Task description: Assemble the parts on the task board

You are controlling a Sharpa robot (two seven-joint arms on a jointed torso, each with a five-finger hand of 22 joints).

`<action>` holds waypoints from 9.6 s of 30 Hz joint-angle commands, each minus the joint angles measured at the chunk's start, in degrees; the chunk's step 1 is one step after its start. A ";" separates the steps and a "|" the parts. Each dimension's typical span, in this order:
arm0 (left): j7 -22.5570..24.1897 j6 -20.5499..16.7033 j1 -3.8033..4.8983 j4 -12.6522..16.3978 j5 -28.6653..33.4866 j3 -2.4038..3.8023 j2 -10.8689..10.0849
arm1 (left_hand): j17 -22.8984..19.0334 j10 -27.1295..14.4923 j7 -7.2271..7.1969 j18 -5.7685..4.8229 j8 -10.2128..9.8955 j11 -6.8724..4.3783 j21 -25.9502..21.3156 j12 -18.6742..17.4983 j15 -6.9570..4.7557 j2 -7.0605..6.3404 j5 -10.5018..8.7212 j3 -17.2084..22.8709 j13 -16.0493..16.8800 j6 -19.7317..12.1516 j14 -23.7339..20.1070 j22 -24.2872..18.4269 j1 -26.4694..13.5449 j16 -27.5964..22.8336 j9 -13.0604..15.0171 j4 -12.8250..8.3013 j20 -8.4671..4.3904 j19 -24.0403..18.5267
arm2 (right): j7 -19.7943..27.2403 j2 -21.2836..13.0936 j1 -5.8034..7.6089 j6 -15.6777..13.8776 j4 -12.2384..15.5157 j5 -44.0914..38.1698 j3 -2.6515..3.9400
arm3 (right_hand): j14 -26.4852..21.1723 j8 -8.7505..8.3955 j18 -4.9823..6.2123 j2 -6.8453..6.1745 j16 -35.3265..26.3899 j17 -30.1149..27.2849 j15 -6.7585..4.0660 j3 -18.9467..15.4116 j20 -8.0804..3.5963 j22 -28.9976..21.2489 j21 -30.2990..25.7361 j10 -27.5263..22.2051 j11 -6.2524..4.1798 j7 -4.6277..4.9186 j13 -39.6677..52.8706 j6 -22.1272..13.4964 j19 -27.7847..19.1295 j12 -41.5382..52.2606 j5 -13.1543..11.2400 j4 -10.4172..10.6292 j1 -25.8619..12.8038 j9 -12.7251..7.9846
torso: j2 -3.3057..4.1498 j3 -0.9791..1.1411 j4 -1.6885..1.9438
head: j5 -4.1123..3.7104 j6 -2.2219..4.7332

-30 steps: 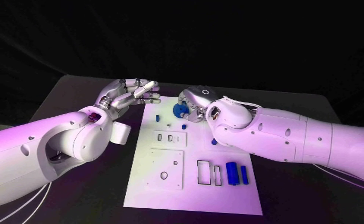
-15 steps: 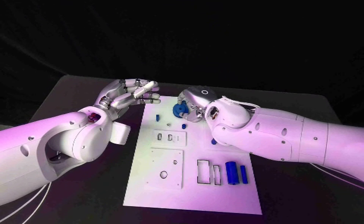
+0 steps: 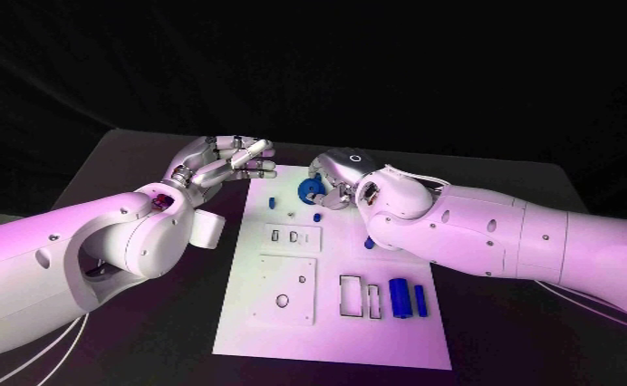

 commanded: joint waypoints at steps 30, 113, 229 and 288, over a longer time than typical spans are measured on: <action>0.19 0.73 0.09 0.07 0.13 0.05 -0.25 | 0.11 -0.36 0.51 0.45 -0.39 -0.04 -0.40 -0.11 0.00 0.71 -0.35 -0.46 0.01 -0.43 -0.53 -0.07 -0.05 -0.37 0.09 -0.05 0.16 -0.26 | 1.61 -3.48 -0.03 -0.82 2.67 5.36 -0.02 | 5.97 1.39 -0.44 1.09 0.23 15.09 -0.28 -0.95 -0.01 12.97 0.91 1.80 -0.53 -0.57 9.16 2.17 4.07 1.88 1.39 2.55 -1.43 -0.28 | 0.01 0.03 -0.05 | -0.07 -0.26; 0.12 1.45 0.02 -2.50 0.13 0.02 0.06 | 0.46 -0.38 0.50 0.47 -0.44 -0.06 -0.53 -0.09 0.01 0.87 -0.35 -0.80 0.02 -0.43 -0.58 -0.18 0.17 -0.59 0.33 -0.27 0.19 -0.42 | 13.80 -22.56 -1.45 4.45 3.47 29.74 0.37 | 5.97 2.49 -0.01 1.65 0.23 15.09 -0.05 3.31 0.18 12.19 -0.81 1.50 -0.28 -0.21 9.09 3.67 3.02 1.90 0.79 -6.67 9.62 -2.83 | -0.76 1.34 -2.01 | -0.62 -0.83; -0.36 1.38 0.03 -5.15 0.27 -0.03 2.15 | 0.76 -0.40 0.52 0.47 -0.51 -0.05 -0.64 -0.08 0.03 1.11 -0.38 -1.09 0.03 -0.47 -0.59 -0.27 0.20 -0.75 0.52 -0.33 0.23 -0.58 | 1.93 -3.10 -8.31 -3.91 10.48 10.44 -0.27 | 5.97 5.56 -0.53 3.65 0.23 15.09 -2.00 4.06 -1.71 13.50 0.96 2.27 -2.44 -2.64 9.77 8.44 4.35 2.54 4.00 -6.07 4.92 -1.23 | -2.25 0.66 -1.60 | 3.54 -3.72; -1.12 1.70 0.03 -5.68 0.27 -0.03 2.14 | 1.03 -0.48 0.56 0.47 -0.62 0.02 -0.72 -0.11 0.08 1.29 -0.36 -1.35 0.02 -0.57 -0.67 -0.35 0.27 -0.95 0.69 -0.41 0.27 -0.69 | 3.83 -3.63 -8.30 -7.21 11.03 10.76 -0.35 | 5.97 0.07 -0.14 2.30 0.23 15.09 0.81 -14.45 0.86 12.89 -0.76 -1.22 0.82 0.96 6.10 -2.13 3.50 -1.12 -3.60 0.29 8.32 -6.55 | -2.24 0.69 -1.61 | 3.49 -3.55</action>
